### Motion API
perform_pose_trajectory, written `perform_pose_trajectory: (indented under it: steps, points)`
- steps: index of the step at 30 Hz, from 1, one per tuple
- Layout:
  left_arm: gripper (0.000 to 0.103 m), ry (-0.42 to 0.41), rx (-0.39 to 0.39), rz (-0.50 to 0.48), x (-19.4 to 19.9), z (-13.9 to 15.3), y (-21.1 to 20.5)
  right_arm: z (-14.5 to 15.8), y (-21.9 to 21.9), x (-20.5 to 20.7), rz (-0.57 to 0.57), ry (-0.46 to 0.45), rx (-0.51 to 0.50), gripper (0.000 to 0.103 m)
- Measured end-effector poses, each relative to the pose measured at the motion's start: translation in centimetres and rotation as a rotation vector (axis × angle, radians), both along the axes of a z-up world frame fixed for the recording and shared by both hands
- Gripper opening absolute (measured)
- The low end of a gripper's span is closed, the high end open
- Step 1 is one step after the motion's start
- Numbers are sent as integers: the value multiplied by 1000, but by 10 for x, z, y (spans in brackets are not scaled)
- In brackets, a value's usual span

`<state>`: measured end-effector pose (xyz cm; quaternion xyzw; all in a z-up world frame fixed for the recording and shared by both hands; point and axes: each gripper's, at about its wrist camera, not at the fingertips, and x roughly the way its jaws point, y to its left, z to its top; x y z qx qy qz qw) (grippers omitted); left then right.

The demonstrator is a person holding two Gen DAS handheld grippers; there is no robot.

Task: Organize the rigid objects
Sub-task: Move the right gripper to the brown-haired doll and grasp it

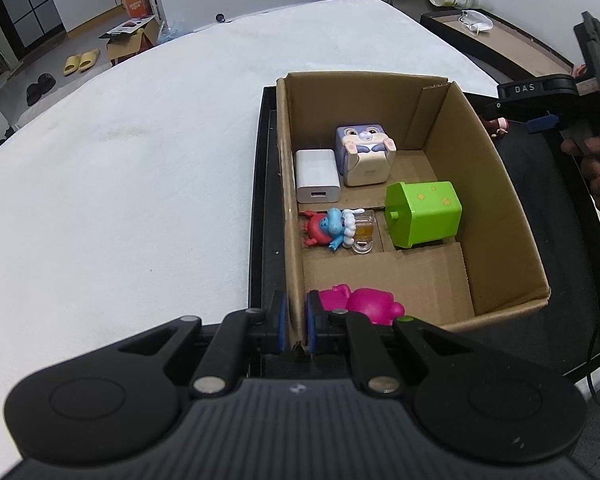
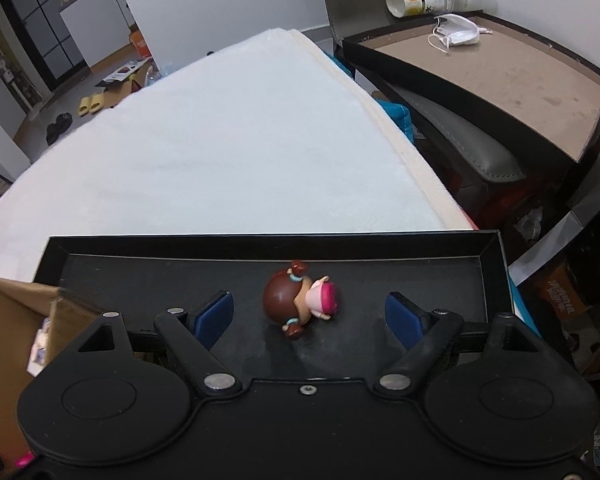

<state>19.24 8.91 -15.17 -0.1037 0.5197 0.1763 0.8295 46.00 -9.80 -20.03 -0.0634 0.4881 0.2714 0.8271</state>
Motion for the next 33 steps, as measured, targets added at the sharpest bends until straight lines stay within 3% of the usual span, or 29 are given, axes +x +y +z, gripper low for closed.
perform_pose_trajectory:
  steps: [6, 9, 17, 33]
  points:
    - [10, 1, -11, 8, 0, -1, 2, -10, 11, 2, 10, 6, -31, 79]
    - [10, -2, -25, 11, 0, -2, 5, -15, 14, 4, 28, 34, -38, 45]
    - [10, -30, -69, 4, -6, -2, 11, 7, 15, -10, 19, 11, -67, 44]
    - [11, -84, -160, -1, -16, 0, 26, 97, 19, -69, 49, -63, -16, 44]
